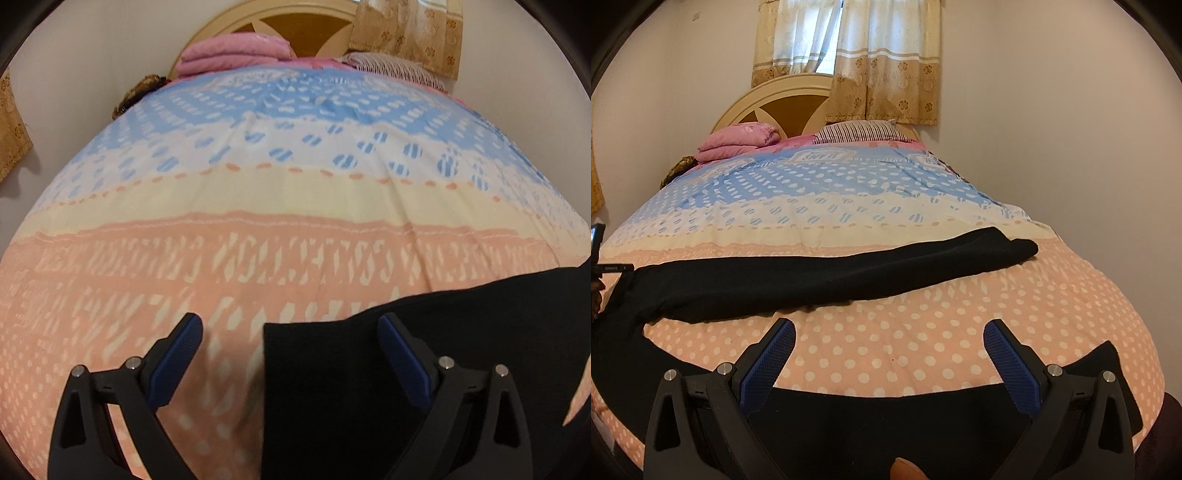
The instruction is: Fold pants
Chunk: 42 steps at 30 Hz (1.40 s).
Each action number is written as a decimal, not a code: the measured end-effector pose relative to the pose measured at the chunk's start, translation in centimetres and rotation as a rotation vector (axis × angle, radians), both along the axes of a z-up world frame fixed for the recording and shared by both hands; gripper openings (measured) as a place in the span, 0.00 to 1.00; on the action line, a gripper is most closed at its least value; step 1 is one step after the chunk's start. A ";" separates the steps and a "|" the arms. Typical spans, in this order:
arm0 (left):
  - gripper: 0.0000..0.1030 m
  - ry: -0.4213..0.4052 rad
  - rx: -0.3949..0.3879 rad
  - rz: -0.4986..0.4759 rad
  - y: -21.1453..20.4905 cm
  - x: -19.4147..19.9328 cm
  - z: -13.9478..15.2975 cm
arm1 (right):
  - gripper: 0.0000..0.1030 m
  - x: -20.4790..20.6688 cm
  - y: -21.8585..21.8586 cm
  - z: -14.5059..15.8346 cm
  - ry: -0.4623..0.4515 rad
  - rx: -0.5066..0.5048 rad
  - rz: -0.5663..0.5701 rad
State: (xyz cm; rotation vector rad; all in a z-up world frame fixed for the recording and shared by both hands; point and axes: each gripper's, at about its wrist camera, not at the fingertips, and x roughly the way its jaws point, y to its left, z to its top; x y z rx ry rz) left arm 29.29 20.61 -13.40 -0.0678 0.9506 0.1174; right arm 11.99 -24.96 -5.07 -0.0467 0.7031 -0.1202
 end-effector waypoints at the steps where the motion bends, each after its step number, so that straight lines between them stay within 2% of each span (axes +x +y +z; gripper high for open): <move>1: 0.91 0.009 -0.006 -0.003 -0.1 0.3 -0.5 | 0.99 0.2 -0.2 -0.1 0.006 0.002 -0.003; 2: 0.87 0.019 -0.013 -0.008 0.0 0.4 -0.8 | 0.99 0.3 -0.3 -0.2 0.011 0.002 -0.005; 7: 0.85 0.031 -0.036 -0.032 0.0 0.7 -1.1 | 0.99 1.3 -1.9 0.1 0.023 0.009 -0.023; 9: 0.78 0.024 -0.047 -0.042 0.2 0.5 -1.0 | 0.99 1.7 -2.6 0.3 0.023 0.012 -0.029; 11: 0.65 0.018 -0.053 -0.051 0.4 0.3 -0.7 | 0.98 2.2 -3.4 0.5 0.026 0.026 -0.032; 14: 0.53 0.008 -0.061 -0.078 0.4 -0.3 -0.5 | 0.93 3.1 -4.8 0.7 0.041 0.028 -0.046; 19: 0.52 0.014 -0.020 -0.100 -0.4 0.3 -0.6 | 0.84 4.6 -7.8 0.9 0.057 0.041 -0.080; 21: 0.52 0.018 -0.021 -0.097 -0.4 0.5 -0.6 | 0.83 5.3 -9.8 1.1 0.058 0.074 -0.118; 24: 0.49 0.027 -0.014 -0.108 -0.5 0.6 -0.6 | 0.81 6.2 -12.0 1.3 0.068 0.067 -0.165; 25: 0.39 0.025 -0.025 -0.117 -0.6 0.5 -0.5 | 0.79 6.6 -12.7 1.5 0.070 0.059 -0.178; 26: 0.20 0.021 -0.036 -0.121 -0.6 0.3 -0.4 | 0.77 7.1 -13.6 1.6 0.072 0.050 -0.194; 27: 0.15 0.015 -0.055 -0.126 -0.7 0.2 -0.1 | 0.75 7.5 -14.4 1.8 0.073 0.044 -0.211; 29: 0.15 -0.030 -0.050 -0.123 -1.2 -0.4 0.8 | 0.71 8.4 -16.2 2.1 0.069 0.039 -0.241; 31: 0.15 -0.052 -0.007 -0.139 -2.0 -0.6 1.3 | 0.70 9.6 -18.0 2.2 0.072 0.038 -0.261; 36: 0.15 0.000 -0.018 -0.129 -1.9 0.3 -0.2 | 0.67 13.7 -21.5 1.4 0.092 0.121 -0.282; 42: 0.15 0.000 -0.028 -0.121 -2.1 0.6 -0.6 | 0.67 19.7 -23.3 -2.1 0.173 0.213 -0.247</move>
